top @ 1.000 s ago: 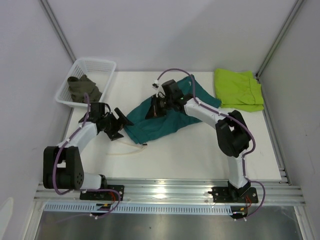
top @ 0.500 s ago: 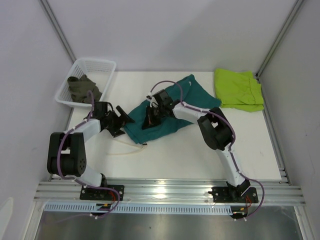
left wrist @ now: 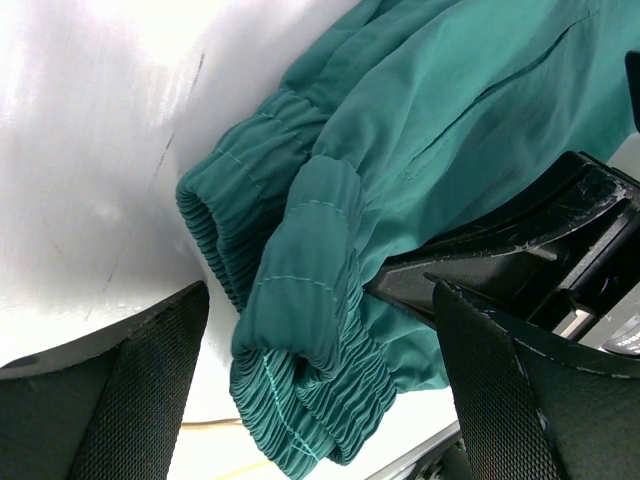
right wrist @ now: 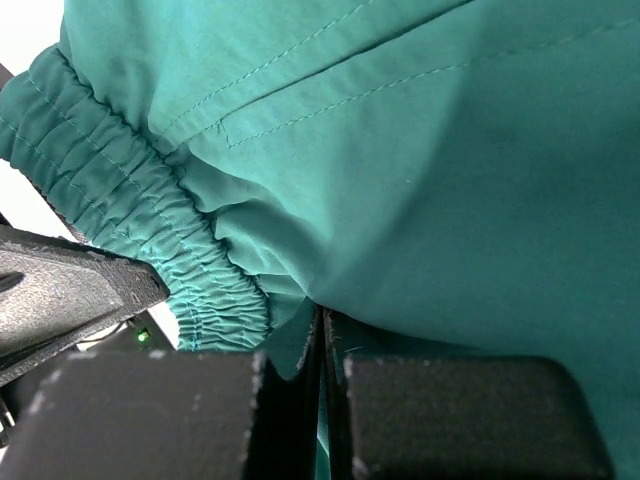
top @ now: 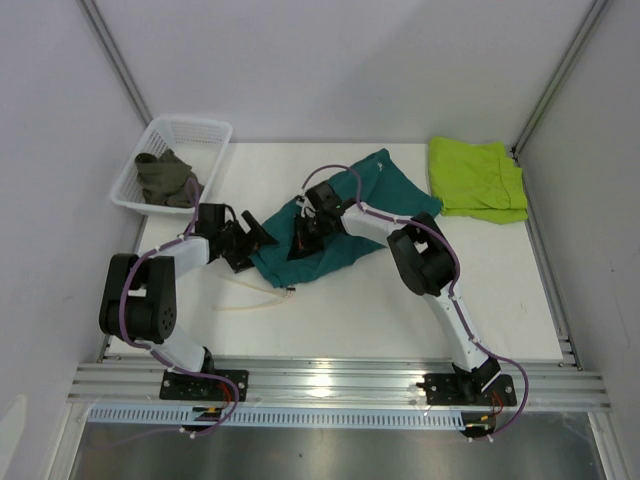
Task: Fold and stack the shorts
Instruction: Fold the shorts
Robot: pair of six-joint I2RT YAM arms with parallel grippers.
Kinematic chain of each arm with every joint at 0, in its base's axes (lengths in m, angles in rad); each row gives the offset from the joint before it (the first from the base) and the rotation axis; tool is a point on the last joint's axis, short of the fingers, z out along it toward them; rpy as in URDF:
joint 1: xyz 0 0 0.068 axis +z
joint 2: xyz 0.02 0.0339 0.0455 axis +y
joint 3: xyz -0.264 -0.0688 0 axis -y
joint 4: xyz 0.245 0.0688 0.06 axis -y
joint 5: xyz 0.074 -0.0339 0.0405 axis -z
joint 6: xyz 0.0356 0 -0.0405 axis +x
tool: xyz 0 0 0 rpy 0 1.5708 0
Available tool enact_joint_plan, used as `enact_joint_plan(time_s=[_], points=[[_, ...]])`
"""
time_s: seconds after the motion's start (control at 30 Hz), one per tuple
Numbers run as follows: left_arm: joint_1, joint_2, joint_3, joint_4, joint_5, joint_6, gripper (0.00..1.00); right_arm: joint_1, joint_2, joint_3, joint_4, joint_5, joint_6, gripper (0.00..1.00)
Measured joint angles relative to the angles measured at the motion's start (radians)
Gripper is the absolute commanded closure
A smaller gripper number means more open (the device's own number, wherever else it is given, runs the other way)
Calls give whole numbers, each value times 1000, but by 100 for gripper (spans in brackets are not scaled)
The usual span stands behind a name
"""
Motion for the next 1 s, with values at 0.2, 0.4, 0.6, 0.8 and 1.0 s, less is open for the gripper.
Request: enact_joint_plan(time_s=[0.2,0.4,0.6,0.8,1.0], points=[[-23,10,5,11,-2,-2,7,-3,1,0,-3,-1,6,100],[-58,53,23,66,2,-50,13,-12,8,0,0,-6,32,100],[-66,51,-38,190,2,-100,27,-25,12,0,-1,-21,37,100],[-67,50,-62,241,5,-105,45,-25,13,0,0,-24,40,100],[-67,50,-71,294,21,-104,62,-26,13,0,2,-24,50,100]])
